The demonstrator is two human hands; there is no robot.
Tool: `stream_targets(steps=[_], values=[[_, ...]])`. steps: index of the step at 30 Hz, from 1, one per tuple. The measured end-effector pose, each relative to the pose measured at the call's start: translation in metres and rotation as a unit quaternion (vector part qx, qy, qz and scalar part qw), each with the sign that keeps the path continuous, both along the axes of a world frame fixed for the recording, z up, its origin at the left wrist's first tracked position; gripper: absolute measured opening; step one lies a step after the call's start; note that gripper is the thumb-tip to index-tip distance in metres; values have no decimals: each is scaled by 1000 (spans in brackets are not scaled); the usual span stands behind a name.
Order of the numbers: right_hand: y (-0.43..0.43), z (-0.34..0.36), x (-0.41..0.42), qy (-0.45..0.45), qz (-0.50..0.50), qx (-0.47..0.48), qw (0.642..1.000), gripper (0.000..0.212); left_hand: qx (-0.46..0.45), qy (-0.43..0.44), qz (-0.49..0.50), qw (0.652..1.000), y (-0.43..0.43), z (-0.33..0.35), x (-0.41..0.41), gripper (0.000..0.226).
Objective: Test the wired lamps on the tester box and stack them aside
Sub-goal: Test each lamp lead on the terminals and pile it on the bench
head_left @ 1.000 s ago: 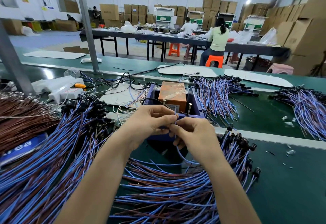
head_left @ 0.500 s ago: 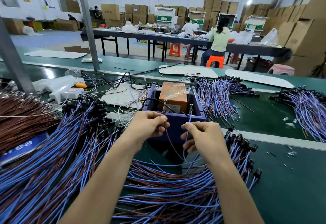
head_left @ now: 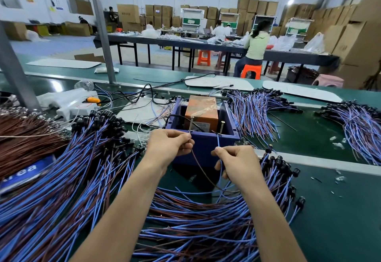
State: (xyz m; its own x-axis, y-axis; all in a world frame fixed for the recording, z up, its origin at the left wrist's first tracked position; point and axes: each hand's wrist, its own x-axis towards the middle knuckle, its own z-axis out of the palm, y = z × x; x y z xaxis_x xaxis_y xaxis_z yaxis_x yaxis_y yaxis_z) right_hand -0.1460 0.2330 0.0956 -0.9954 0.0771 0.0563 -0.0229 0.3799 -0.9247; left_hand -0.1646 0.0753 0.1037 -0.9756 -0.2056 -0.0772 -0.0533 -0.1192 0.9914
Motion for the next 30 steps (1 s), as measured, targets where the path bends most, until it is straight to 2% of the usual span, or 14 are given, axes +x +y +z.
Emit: stream_targets(steps=[14,17,20,23,25,26,28,30], values=[[1,2,1,3,1,-11,1000,21,-9,-4,-14,1000,-4,-1,0,9],[-2,5,6,-15,67,-50,996,20,-12,-6,-60,998,-8,3,2,7],[-5,7,11,-78,201,-41,976,20,-11,8,-99,995,-20,12,4,7],[-6,8,15,-127,299,10,946,21,-103,13,-102,989,-43,17,4,8],[-4,9,16,-137,319,43,937,21,-216,-7,-51,975,-62,12,2,8],[-4,9,17,-139,323,54,934,22,-295,-26,-26,955,-70,9,1,8],[-4,9,17,-140,325,62,933,24,-457,-86,-27,885,-82,1,-2,8],[-3,10,16,-135,322,65,935,23,-543,-142,-61,826,-85,-9,-3,17]])
